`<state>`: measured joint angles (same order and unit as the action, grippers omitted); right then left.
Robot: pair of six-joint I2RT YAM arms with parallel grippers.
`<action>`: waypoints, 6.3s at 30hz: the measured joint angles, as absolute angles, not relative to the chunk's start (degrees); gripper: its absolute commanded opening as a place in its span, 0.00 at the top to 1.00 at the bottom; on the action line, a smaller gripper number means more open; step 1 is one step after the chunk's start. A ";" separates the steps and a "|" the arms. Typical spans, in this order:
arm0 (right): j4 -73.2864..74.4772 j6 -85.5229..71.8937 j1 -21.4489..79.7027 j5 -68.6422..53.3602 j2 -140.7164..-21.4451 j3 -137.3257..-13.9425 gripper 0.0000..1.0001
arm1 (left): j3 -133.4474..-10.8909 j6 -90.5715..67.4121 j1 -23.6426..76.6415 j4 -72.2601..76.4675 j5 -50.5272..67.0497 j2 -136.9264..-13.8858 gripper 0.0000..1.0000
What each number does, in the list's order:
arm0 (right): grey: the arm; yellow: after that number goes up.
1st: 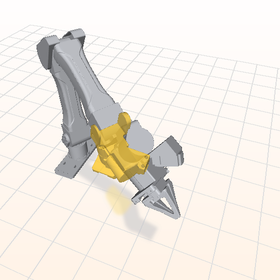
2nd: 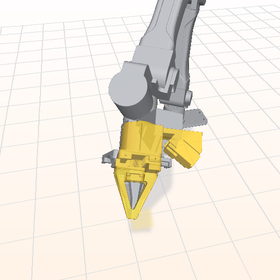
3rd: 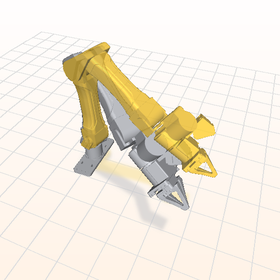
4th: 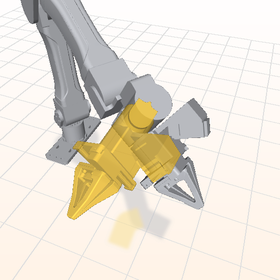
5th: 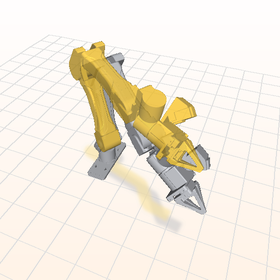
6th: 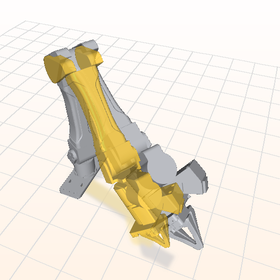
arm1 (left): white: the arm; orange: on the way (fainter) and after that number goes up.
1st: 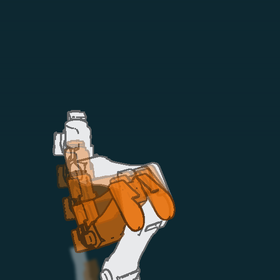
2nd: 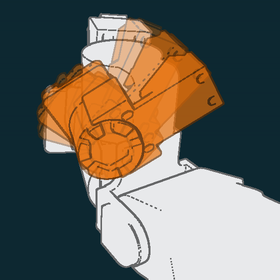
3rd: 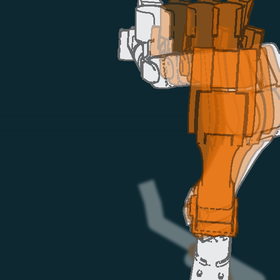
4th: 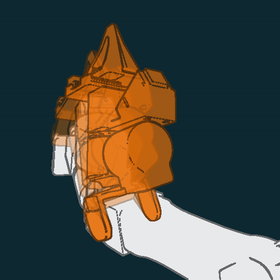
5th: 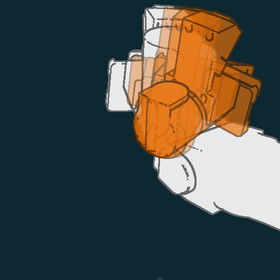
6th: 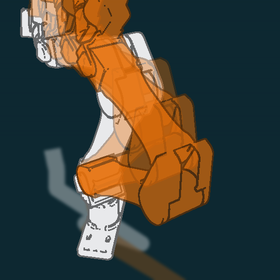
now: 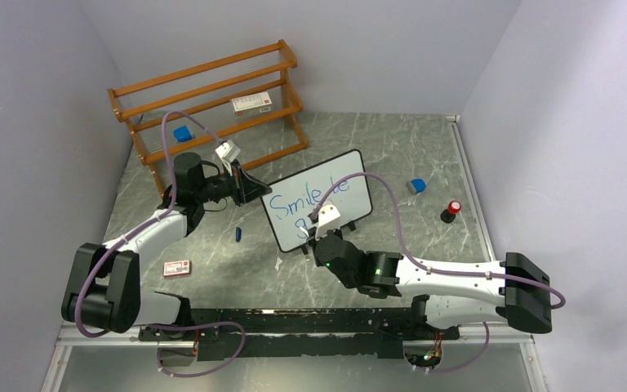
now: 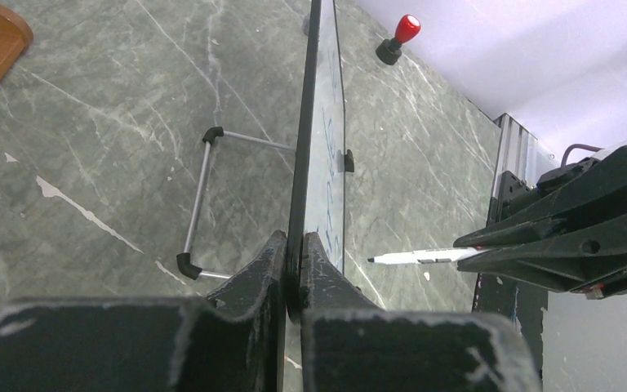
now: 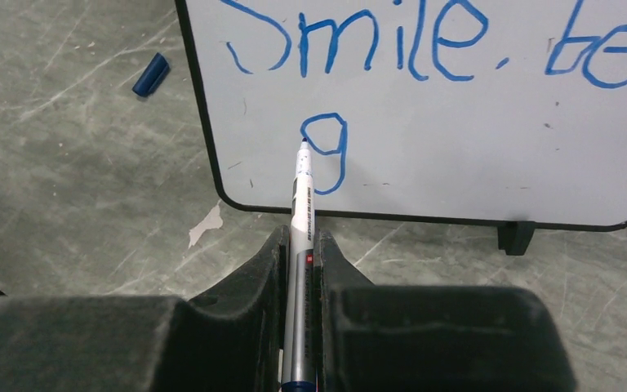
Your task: Write a sentence on the whiteboard
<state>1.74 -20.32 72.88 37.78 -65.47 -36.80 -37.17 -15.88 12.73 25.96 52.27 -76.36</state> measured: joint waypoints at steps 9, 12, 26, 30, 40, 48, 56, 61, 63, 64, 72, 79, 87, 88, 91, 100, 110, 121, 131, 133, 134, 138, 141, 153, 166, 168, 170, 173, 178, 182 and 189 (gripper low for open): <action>2.70 -20.34 72.23 41.60 -64.86 -35.90 1.00 | -37.47 -15.86 12.73 25.63 52.40 -76.49 0.95; 2.90 -20.32 72.20 42.48 -64.86 -35.90 1.00 | -37.52 -15.84 12.73 25.54 52.45 -76.49 0.95; 2.90 -19.66 71.68 42.89 -65.56 -35.90 1.00 | -37.78 -15.84 12.73 24.97 52.53 -76.51 0.95; 2.66 -19.29 71.61 42.81 -66.08 -35.90 1.00 | -37.78 -15.81 12.73 24.97 52.53 -76.51 0.95; -0.08 -18.70 71.57 42.30 -68.20 -35.94 1.00 | -37.78 -15.84 12.73 24.97 52.56 -76.51 0.95; -1.58 -17.78 71.13 42.48 -69.49 -35.99 1.00 | -37.76 -15.84 12.73 24.99 52.56 -76.51 0.95; -2.94 -17.54 70.32 42.44 -69.58 -35.99 1.00 | -37.78 -15.84 12.73 24.99 52.58 -76.51 0.95; -3.40 -17.28 70.00 42.22 -69.76 -35.99 1.00 | -37.78 -15.84 12.73 24.99 52.58 -76.51 0.95; -3.51 -17.28 69.82 42.15 -70.11 -35.99 1.00 | -37.78 -15.84 12.73 24.99 52.58 -76.51 0.95; -3.51 -17.30 69.73 42.04 -70.28 -35.99 1.00 | -37.78 -15.84 12.73 24.99 52.58 -76.51 0.95; -3.27 -18.04 69.47 41.76 -70.32 -35.99 1.00 | -37.78 -15.84 12.73 25.04 52.56 -76.64 0.95; -1.74 -19.40 69.47 41.58 -70.26 -35.99 1.00 | -37.78 -15.84 12.73 25.04 52.56 -76.64 0.95; 1.17 -20.64 69.34 40.69 -69.93 -35.92 1.00 | -37.78 -15.84 12.73 25.04 52.56 -76.64 0.95; 1.32 -20.73 69.32 40.60 -69.93 -35.92 1.00 | -37.78 -15.84 12.73 25.04 52.56 -76.64 0.95; 1.69 -20.78 69.32 40.27 -69.93 -35.90 1.00 | -37.78 -15.84 12.73 25.04 52.56 -76.64 0.95; 1.76 -20.62 69.30 39.81 -69.91 -35.90 1.00 | -37.78 -15.84 12.73 25.04 52.56 -76.64 0.95; 1.15 -18.63 69.28 39.92 -69.91 -35.94 1.00 | -37.78 -15.84 12.71 25.06 52.58 -76.64 0.95; -0.47 -16.67 68.73 40.45 -69.91 -36.58 1.00 | -37.78 -15.86 12.64 25.23 52.73 -76.82 0.95; -1.02 -16.14 68.31 40.51 -69.87 -36.64 1.00 | -37.78 -15.86 12.62 25.23 52.73 -76.84 0.95; -1.04 -16.16 68.29 40.53 -69.78 -36.64 1.00 | -37.78 -15.86 12.62 25.26 52.73 -76.84 0.95; -1.06 -16.21 68.23 40.58 -69.71 -36.64 1.00 | -37.78 -15.84 12.62 25.26 52.73 -76.84 0.95; -1.23 -16.23 67.77 41.04 -69.32 -36.64 1.00 | -37.80 -15.86 12.62 25.23 52.75 -76.84 0.95; -1.30 -16.27 67.53 41.19 -69.14 -36.64 1.00 | -37.80 -15.86 12.62 25.23 52.75 -76.84 0.95; -0.38 -17.93 67.13 41.12 -68.31 -36.56 1.00 | -37.82 -15.84 12.62 25.19 52.77 -76.84 0.95; 1.02 -18.11 67.11 40.27 -63.72 -36.16 1.00 | -37.89 -15.84 12.62 25.02 52.77 -76.84 0.95; 1.37 -18.20 67.11 40.36 -63.72 -35.75 1.00 | -37.89 -15.84 12.62 25.02 52.80 -76.84 0.95; 1.58 -18.28 67.11 40.53 -63.72 -35.05 1.00 | -37.89 -15.84 12.62 25.02 52.80 -76.84 0.95; 1.65 -18.46 67.11 40.53 -63.75 -34.35 1.00 | -37.89 -15.84 12.62 25.02 52.80 -76.84 0.95; 1.58 -18.65 67.11 40.47 -63.88 -34.26 1.00 | -37.89 -15.84 12.62 25.02 52.80 -76.84 0.95; 1.56 -18.65 67.11 40.27 -64.36 -34.26 1.00 | -37.89 -15.84 12.62 25.02 52.82 -76.86 0.95; 0.64 -18.65 67.11 39.83 -65.19 -34.26 1.00 | -37.98 -15.84 12.62 25.04 52.88 -77.01 0.95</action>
<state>0.64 -18.65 67.11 39.83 -65.19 -34.26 -37.98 -15.84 12.62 25.04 52.88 -77.01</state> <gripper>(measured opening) 0.139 0.089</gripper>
